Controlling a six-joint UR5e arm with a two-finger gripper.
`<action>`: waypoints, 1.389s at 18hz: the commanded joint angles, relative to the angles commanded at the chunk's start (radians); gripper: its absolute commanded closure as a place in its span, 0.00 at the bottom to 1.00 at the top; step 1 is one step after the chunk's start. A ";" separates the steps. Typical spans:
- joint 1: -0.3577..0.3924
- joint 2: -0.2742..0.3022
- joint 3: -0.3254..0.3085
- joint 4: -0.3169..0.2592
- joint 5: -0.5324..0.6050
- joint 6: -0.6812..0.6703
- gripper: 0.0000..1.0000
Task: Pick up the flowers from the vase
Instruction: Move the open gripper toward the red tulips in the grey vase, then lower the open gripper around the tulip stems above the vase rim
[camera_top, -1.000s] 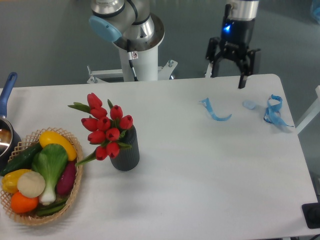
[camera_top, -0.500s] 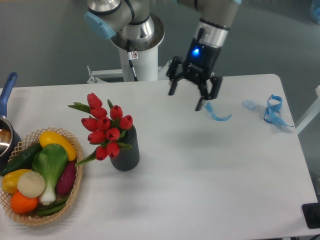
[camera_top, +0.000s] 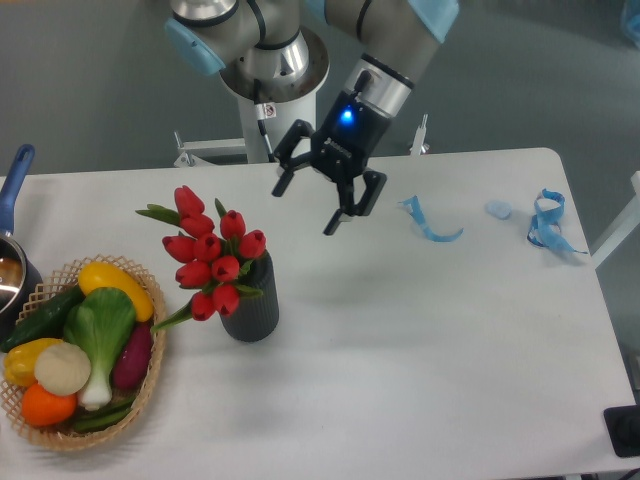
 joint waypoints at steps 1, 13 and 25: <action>-0.009 0.000 -0.002 0.000 -0.005 0.000 0.00; -0.084 -0.083 -0.003 0.075 -0.011 0.008 0.00; -0.163 -0.170 0.015 0.150 -0.009 0.005 0.00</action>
